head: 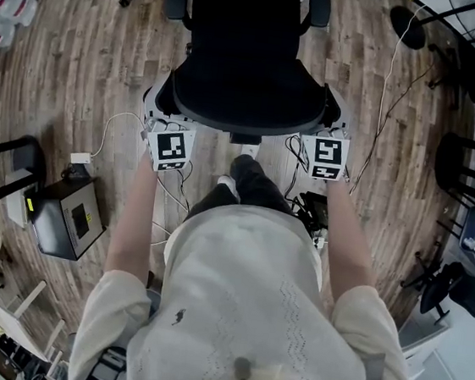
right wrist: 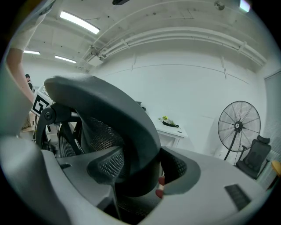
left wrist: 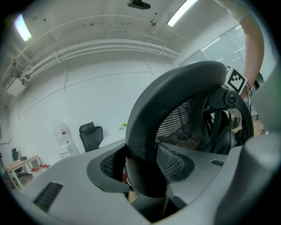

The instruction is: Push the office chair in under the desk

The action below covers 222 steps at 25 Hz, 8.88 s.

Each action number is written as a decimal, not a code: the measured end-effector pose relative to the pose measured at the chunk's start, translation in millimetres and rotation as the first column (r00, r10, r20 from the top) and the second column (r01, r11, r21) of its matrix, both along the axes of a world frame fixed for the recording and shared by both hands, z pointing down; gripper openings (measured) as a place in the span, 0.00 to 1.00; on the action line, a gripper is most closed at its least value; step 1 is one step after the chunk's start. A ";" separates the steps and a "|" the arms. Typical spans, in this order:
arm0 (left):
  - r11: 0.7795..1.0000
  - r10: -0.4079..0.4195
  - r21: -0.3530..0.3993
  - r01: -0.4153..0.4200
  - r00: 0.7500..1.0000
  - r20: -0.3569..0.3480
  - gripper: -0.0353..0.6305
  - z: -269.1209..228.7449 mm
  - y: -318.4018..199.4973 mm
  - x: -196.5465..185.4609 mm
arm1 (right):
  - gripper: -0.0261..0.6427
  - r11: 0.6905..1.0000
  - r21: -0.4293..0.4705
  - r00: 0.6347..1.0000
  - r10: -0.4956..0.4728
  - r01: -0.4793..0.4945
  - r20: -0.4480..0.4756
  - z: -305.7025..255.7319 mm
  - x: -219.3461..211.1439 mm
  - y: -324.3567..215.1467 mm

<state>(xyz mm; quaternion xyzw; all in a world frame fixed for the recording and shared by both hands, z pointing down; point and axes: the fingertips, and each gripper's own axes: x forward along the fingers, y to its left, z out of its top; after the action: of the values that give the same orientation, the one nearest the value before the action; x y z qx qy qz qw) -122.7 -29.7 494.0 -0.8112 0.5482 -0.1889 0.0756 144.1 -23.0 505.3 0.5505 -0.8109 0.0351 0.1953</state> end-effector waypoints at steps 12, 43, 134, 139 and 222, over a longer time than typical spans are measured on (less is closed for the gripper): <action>1.000 -0.005 -0.007 0.005 1.000 -0.001 0.41 -4.0 -20.9 6.8 | 0.44 1.000 -0.004 1.000 0.000 0.000 0.005 -6.5 6.7 -22.1; 1.000 -0.020 -0.003 0.019 1.000 -0.011 0.41 -8.2 -85.4 34.7 | 0.44 1.000 -0.004 1.000 -0.020 0.020 0.008 -10.7 35.7 -92.1; 1.000 0.009 -0.014 -0.009 1.000 -0.006 0.40 0.7 -284.9 7.3 | 0.44 1.000 0.014 1.000 0.009 -0.009 -0.005 2.0 7.7 -286.3; 1.000 0.016 -0.020 -0.016 1.000 -0.007 0.40 4.2 -299.9 -1.5 | 0.44 1.000 0.009 1.000 0.014 -0.014 -0.004 4.7 -1.0 -299.8; 0.996 0.085 -0.025 -0.085 0.996 -0.009 0.40 2.3 -467.6 -53.3 | 0.44 0.997 0.007 0.997 0.076 -0.076 -0.009 3.4 -53.7 -451.2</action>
<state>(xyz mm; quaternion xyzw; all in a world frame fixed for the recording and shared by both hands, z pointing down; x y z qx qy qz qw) -176.0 -497.3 496.3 -0.8355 0.5110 -0.1891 0.0711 90.4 -474.2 508.7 0.5819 -0.7885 0.0374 0.1956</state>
